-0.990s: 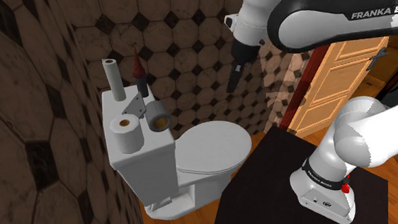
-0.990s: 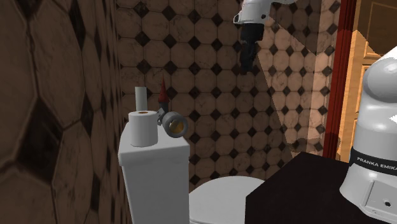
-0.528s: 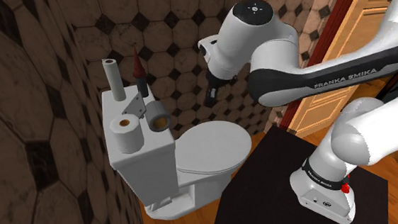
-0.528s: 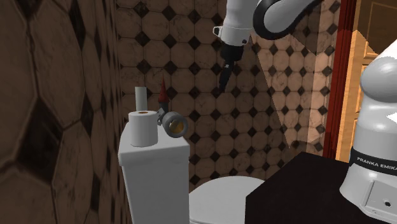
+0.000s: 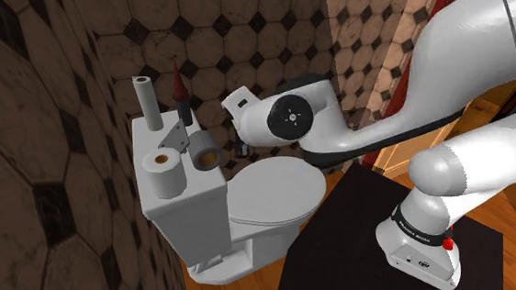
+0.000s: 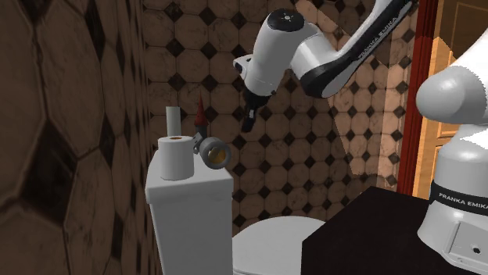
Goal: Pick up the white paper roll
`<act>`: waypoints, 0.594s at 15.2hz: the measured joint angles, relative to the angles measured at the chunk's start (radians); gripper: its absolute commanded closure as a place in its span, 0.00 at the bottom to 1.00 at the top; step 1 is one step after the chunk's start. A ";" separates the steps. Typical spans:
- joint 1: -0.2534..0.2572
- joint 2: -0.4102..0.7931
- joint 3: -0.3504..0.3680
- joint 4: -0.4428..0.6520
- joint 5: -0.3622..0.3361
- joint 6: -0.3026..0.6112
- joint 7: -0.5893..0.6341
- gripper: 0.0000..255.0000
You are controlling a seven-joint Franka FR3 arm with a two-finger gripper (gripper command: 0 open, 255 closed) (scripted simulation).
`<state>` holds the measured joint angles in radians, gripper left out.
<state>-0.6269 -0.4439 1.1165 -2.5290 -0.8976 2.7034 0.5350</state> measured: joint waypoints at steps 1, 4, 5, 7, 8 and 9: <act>-0.114 -0.005 0.114 0.031 -0.093 0.018 0.080 0.00; -0.368 -0.118 0.375 0.118 -0.284 0.076 0.275 0.00; -0.430 -0.184 0.431 0.143 -0.337 0.110 0.341 0.00; -0.544 -0.312 0.530 0.205 -0.415 0.169 0.459 0.00; -0.566 -0.344 0.551 0.217 -0.431 0.183 0.491 0.00; -0.583 -0.369 0.567 0.224 -0.443 0.195 0.518 0.00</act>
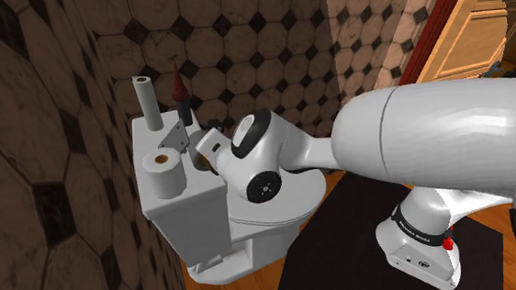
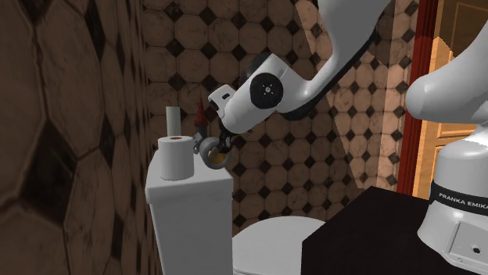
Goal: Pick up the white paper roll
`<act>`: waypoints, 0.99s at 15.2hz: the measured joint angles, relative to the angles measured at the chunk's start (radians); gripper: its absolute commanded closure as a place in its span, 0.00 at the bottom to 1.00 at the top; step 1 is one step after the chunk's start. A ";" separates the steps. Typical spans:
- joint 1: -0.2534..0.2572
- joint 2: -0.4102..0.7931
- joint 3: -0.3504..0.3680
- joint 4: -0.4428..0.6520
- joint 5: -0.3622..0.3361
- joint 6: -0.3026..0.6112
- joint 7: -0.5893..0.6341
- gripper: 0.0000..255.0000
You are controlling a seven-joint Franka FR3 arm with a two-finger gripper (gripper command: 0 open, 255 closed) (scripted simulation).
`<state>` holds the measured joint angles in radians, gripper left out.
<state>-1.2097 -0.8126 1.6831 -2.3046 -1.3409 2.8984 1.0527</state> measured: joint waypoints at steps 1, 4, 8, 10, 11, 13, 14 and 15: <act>-0.014 -0.018 0.013 0.007 -0.008 0.009 0.019 0.00; -0.034 -0.063 0.042 0.012 -0.025 0.027 0.078 0.00; -0.056 -0.095 0.069 0.024 -0.032 0.038 0.117 1.00; -0.057 -0.097 0.070 0.025 -0.032 0.038 0.119 1.00; -0.056 -0.097 0.070 0.026 -0.032 0.038 0.119 1.00; -0.056 -0.097 0.070 0.026 -0.032 0.038 0.119 1.00; -0.056 -0.097 0.070 0.026 -0.032 0.038 0.119 1.00; -0.056 -0.097 0.070 0.026 -0.032 0.038 0.119 1.00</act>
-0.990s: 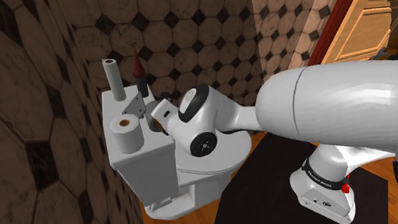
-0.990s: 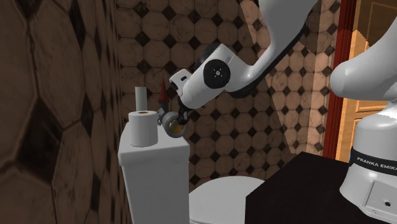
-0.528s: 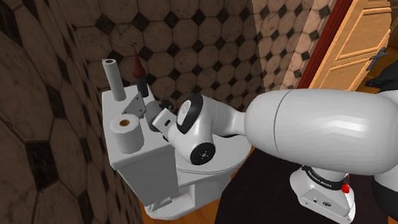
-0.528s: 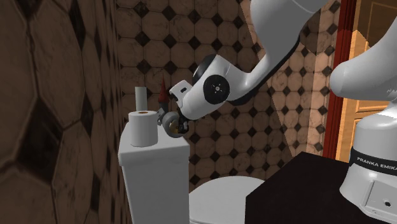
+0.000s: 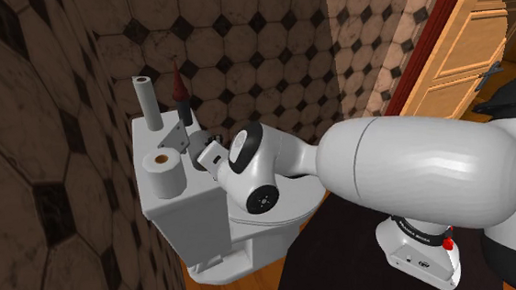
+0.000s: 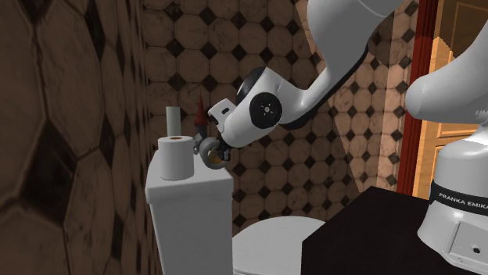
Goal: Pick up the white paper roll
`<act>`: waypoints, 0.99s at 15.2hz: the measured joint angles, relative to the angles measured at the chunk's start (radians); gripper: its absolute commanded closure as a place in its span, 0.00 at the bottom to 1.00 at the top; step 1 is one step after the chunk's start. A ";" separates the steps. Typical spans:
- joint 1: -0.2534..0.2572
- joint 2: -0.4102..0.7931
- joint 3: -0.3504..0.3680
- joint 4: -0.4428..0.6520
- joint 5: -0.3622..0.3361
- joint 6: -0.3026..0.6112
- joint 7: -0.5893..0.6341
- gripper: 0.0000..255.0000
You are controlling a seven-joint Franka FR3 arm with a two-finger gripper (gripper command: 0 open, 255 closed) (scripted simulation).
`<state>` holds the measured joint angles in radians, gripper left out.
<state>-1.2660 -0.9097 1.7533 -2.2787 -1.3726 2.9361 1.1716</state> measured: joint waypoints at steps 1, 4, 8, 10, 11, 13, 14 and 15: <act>0.000 0.000 0.000 0.000 0.000 0.000 0.000 1.00; 0.009 0.017 -0.014 -0.007 0.003 -0.004 -0.020 1.00; 0.040 0.070 -0.052 -0.018 0.019 -0.025 -0.088 1.00; 0.058 0.096 -0.073 -0.025 0.028 -0.037 -0.121 1.00; 0.067 0.108 -0.083 -0.027 0.032 -0.043 -0.137 1.00; 0.085 0.134 -0.106 -0.031 0.040 -0.055 -0.170 1.00; 0.099 0.149 -0.119 -0.035 0.046 -0.063 -0.190 1.00; 0.104 0.160 -0.127 -0.033 0.052 -0.069 -0.207 1.00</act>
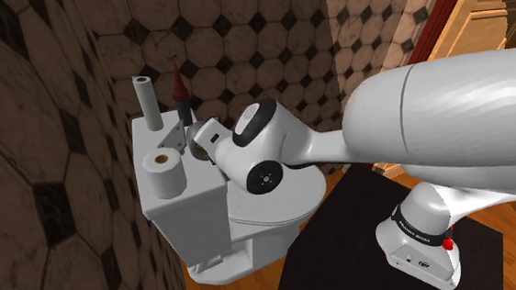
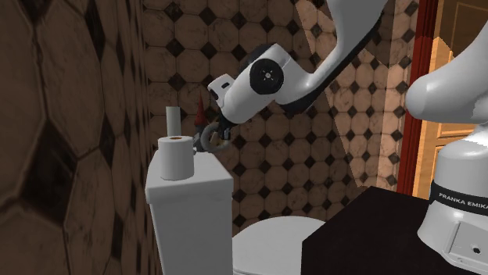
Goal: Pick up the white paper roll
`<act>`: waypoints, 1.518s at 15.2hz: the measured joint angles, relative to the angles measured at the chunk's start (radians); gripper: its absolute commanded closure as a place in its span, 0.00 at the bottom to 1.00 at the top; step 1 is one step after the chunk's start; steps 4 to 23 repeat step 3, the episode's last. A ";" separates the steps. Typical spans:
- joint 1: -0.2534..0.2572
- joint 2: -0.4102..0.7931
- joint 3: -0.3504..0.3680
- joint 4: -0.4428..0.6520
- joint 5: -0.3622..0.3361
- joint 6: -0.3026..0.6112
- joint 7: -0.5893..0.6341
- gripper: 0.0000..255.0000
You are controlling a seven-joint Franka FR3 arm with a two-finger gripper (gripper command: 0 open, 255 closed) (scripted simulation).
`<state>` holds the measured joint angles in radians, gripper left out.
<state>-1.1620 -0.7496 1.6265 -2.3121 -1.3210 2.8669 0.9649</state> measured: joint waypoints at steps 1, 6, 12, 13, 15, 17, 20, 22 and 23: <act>0.012 0.011 -0.014 -0.004 0.002 -0.005 -0.014 1.00; 0.027 0.032 -0.032 -0.003 0.012 -0.016 -0.045 1.00; 0.027 0.032 -0.032 -0.003 0.012 -0.016 -0.045 1.00; 0.027 0.032 -0.032 -0.003 0.012 -0.016 -0.045 1.00; 0.027 0.032 -0.032 -0.003 0.012 -0.016 -0.045 1.00; 0.027 0.032 -0.032 -0.003 0.012 -0.016 -0.045 1.00; 0.027 0.032 -0.032 -0.003 0.012 -0.016 -0.045 1.00; 0.027 0.032 -0.032 -0.003 0.012 -0.016 -0.045 1.00; 0.027 0.032 -0.032 -0.003 0.012 -0.016 -0.045 1.00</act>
